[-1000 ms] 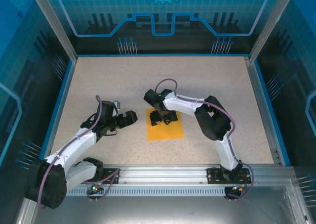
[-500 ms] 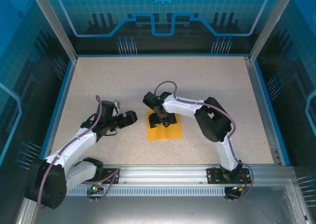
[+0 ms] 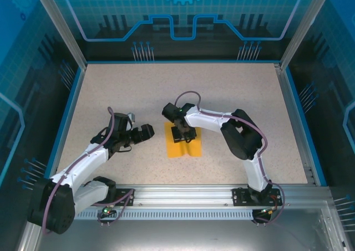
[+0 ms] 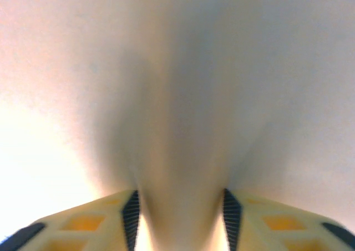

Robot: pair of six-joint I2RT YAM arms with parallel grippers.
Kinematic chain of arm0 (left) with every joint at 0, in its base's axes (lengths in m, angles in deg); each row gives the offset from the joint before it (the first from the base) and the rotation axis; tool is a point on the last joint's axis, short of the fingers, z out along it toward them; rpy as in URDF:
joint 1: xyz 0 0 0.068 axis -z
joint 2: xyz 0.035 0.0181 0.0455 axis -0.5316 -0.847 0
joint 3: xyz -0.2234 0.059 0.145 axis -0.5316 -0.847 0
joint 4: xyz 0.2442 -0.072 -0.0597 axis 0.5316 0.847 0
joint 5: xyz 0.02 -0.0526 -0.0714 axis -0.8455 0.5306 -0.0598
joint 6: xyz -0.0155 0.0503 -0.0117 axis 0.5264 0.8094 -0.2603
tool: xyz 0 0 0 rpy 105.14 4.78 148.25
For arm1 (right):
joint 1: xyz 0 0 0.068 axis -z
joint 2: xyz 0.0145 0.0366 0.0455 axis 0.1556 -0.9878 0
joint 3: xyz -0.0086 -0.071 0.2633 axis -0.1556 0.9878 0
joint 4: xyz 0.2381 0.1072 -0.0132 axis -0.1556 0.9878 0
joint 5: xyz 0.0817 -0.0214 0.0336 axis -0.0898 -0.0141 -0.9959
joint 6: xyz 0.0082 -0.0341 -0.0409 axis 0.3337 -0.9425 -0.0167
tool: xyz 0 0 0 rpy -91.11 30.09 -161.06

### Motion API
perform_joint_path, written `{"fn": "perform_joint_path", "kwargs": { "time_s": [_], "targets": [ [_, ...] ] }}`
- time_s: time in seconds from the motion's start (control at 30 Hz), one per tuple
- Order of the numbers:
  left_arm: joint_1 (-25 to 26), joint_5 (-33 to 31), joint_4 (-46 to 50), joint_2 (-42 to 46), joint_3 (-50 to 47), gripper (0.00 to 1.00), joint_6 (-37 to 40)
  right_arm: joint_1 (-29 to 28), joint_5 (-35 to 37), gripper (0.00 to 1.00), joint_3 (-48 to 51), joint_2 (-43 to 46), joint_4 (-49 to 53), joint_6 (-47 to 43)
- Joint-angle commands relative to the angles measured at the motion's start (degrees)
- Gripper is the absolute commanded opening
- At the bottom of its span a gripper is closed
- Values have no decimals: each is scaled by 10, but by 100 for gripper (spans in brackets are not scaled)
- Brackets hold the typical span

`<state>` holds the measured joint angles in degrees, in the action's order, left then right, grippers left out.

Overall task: Fold a paper plane with a square sheet of paper (pick it up from the middle)
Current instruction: First fold in half a square sheet of paper at the center of the table.

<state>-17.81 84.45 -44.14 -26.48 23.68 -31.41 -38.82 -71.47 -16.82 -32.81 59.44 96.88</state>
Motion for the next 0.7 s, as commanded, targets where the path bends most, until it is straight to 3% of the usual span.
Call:
{"fn": "perform_joint_path", "kwargs": {
  "time_s": [0.0, 0.17, 0.43, 0.67],
  "targets": [
    [-6, 11, 21, 5, 17, 98, 12, 14, -13, 36, 9, 39, 0, 1],
    [-7, 12, 18, 0, 19, 98, 9, 21, -21, 22, 26, 70, -12, 0],
    [-6, 14, 18, -4, 23, 98, 7, 27, -106, 24, 49, 133, -81, -3],
    [-7, 50, 3, -5, 33, 99, -13, 80, -234, 27, 153, 222, -265, 56]
  ]
}}
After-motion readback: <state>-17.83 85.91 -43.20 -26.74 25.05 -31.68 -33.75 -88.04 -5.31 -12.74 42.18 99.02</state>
